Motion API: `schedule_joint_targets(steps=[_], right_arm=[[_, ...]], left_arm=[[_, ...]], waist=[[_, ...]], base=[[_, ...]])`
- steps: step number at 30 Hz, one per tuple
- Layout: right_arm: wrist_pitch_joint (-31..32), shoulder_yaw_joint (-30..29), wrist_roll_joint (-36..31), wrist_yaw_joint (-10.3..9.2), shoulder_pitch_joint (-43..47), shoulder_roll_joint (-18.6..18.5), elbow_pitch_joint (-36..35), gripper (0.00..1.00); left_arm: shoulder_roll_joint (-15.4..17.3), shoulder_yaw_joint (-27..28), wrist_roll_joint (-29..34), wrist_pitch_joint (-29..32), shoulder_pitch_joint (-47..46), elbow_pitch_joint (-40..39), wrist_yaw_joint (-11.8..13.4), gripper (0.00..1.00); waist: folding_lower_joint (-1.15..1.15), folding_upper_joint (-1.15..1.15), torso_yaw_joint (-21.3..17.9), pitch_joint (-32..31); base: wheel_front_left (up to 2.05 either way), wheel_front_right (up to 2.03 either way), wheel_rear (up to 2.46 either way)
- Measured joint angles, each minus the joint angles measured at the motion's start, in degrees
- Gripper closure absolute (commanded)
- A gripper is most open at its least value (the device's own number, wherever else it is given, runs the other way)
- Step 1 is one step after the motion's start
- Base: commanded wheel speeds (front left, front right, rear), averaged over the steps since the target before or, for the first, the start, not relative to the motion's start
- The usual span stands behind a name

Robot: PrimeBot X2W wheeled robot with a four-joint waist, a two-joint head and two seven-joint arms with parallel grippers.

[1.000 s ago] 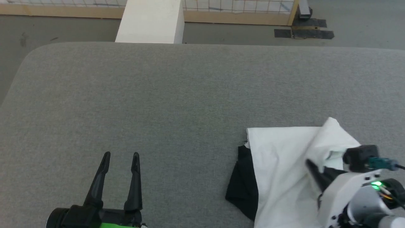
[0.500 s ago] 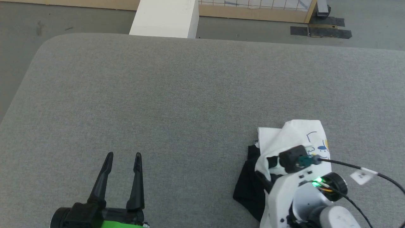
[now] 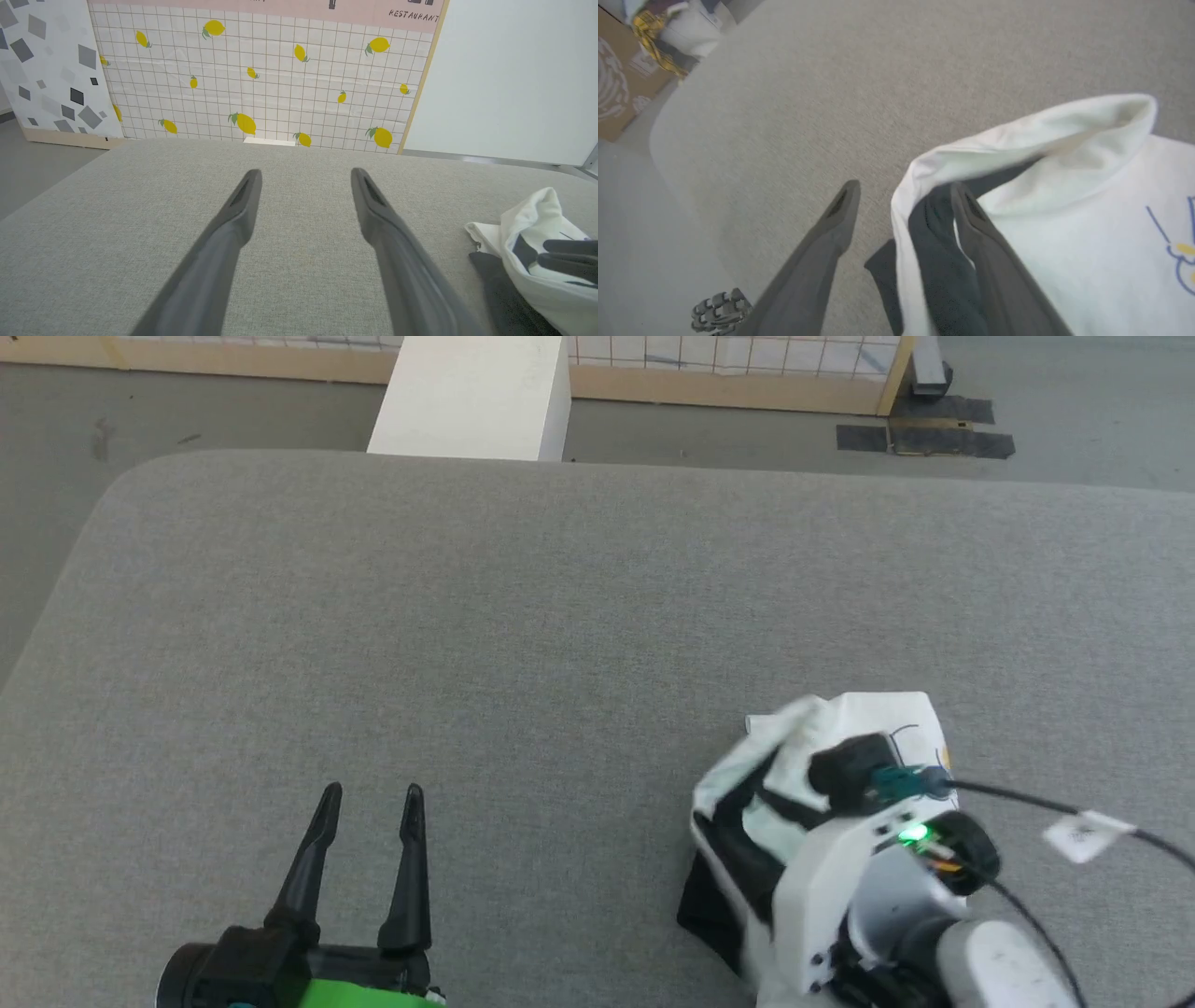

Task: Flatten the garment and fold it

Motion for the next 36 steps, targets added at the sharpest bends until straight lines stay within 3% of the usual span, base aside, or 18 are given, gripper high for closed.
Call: schedule_joint_targets(steps=[4,6,11,17,30,31,32,33,36], right_arm=[[2.0,-5.9,1.5,0.00,1.9,-0.1,-8.1,0.00],[3.3,-12.8,0.3,0.00,5.2,-1.0,-13.6,0.00],[4.6,-22.7,-2.6,-0.01,10.4,-2.0,-16.8,0.00],[4.5,-24.6,-3.1,0.00,11.9,-1.1,-12.4,0.00],[-0.6,-24.2,-3.0,0.00,6.9,0.0,7.3,0.00],[-0.8,-24.1,-2.6,-0.01,6.5,0.0,8.2,0.65],[-1.2,-24.0,-2.0,-0.01,6.0,0.0,9.1,0.90],[-1.8,-23.9,-1.5,0.00,5.6,0.0,9.8,1.00],[-3.3,-23.5,-1.0,0.01,4.6,0.1,11.5,1.00]], left_arm=[[0.0,0.3,0.0,0.0,0.2,-0.1,-0.1,0.00],[0.0,0.4,0.0,0.0,0.4,-0.2,-0.1,0.00],[0.0,0.4,-0.1,0.0,0.4,-0.5,-0.2,0.00],[0.0,0.3,-0.1,0.0,0.3,-0.5,-0.4,0.00],[0.8,-0.8,1.0,0.0,-0.1,-0.3,-0.8,0.00],[0.8,-0.8,1.0,0.0,-0.1,-0.4,-0.8,0.00],[0.8,-0.8,1.0,0.0,-0.1,-0.4,-0.8,0.00],[0.8,-0.9,1.0,0.0,-0.1,-0.4,-0.8,0.00],[0.9,-1.0,1.1,0.0,-0.1,-0.4,-0.8,0.00]], waist=[[0.00,0.00,-0.8,-0.6],[0.00,0.00,-1.5,-0.8],[0.00,0.00,-2.0,-0.3],[0.00,0.00,-2.4,0.5],[0.00,0.00,0.0,1.4],[0.00,0.00,0.1,1.4],[0.00,0.00,0.2,1.4],[0.00,0.00,0.2,1.4],[0.00,0.00,0.1,1.3]], base=[[0.00,0.00,0.00],[0.00,0.00,0.00],[0.00,0.00,0.00],[0.00,0.00,0.00],[0.00,0.00,0.00],[0.00,0.00,0.00],[0.00,0.00,0.00],[0.00,0.00,0.00],[0.00,0.00,0.00]])
